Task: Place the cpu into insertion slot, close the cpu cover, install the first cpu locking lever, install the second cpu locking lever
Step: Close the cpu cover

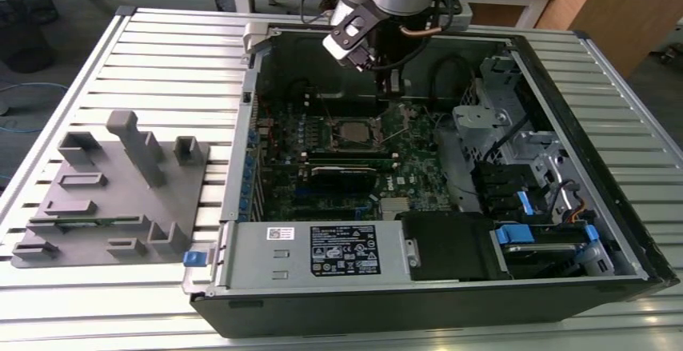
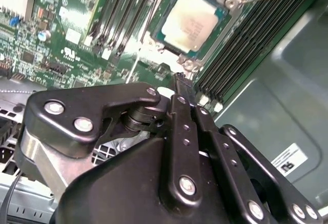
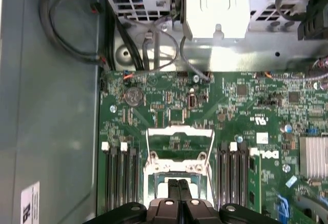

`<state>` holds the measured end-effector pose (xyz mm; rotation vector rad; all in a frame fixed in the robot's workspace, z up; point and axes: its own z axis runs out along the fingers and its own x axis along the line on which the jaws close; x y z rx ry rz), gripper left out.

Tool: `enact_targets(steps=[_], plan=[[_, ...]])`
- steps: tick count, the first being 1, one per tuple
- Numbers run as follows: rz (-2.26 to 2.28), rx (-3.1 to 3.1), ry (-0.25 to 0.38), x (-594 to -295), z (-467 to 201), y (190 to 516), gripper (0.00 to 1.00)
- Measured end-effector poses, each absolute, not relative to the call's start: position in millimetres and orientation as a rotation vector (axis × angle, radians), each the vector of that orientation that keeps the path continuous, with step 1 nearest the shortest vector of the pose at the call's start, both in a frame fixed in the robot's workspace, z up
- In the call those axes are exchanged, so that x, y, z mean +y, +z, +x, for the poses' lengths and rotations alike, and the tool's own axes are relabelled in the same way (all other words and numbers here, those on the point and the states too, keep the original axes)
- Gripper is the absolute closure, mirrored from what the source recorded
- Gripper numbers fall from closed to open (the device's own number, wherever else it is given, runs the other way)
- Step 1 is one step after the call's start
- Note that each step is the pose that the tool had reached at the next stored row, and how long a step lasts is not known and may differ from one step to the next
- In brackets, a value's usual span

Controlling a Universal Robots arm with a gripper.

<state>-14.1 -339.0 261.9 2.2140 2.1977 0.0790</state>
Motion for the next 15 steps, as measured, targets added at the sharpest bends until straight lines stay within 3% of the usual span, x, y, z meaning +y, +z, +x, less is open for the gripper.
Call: enact_targets(steps=[15], plan=[[2.214,2.198,0.079,-339,15,261,0.89]])
